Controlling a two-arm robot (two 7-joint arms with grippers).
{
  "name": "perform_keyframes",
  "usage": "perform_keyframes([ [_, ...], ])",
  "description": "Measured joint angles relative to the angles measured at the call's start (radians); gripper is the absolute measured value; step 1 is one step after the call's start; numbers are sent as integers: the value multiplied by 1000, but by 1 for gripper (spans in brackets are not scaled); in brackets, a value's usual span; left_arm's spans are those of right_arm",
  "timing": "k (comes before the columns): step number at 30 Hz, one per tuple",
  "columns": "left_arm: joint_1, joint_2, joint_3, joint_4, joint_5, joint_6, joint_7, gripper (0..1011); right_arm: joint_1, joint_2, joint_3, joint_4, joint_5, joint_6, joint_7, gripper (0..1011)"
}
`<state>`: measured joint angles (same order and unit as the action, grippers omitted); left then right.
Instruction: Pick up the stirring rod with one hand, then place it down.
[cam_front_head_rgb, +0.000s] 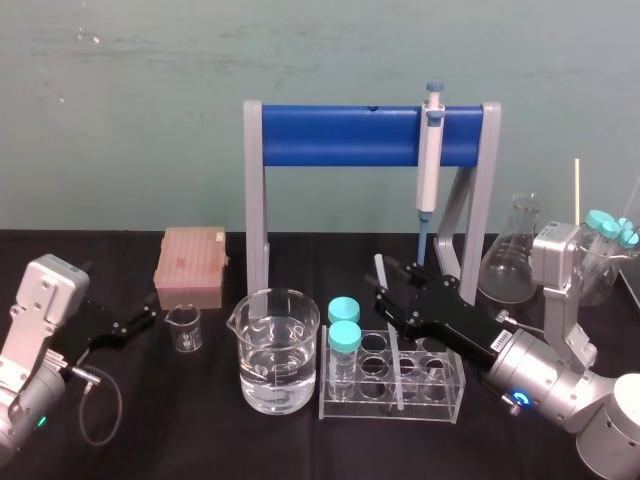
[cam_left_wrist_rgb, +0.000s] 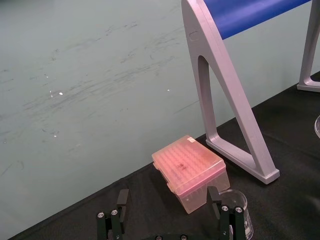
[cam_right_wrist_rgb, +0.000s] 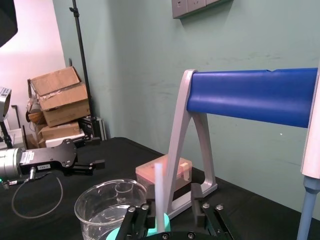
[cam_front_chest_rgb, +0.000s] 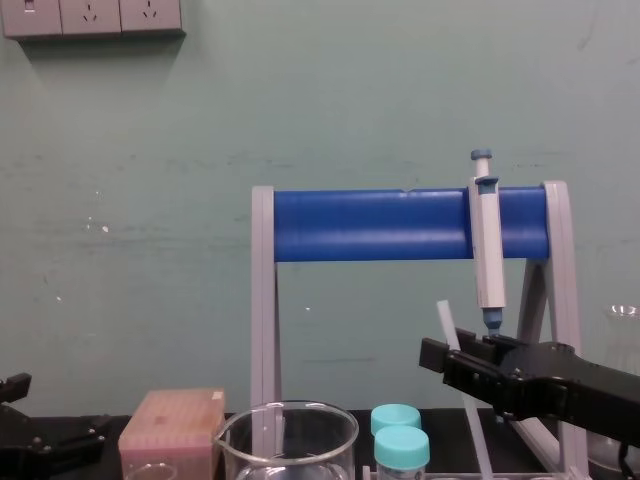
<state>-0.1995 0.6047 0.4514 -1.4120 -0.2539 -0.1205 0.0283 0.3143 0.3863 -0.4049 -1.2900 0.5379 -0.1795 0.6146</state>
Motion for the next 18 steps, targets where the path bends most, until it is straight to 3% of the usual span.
perform_keyframes([
  [18, 0, 0, 0, 0, 0, 0, 0, 1000, 0, 0, 0, -1, 1, 0, 1, 969],
])
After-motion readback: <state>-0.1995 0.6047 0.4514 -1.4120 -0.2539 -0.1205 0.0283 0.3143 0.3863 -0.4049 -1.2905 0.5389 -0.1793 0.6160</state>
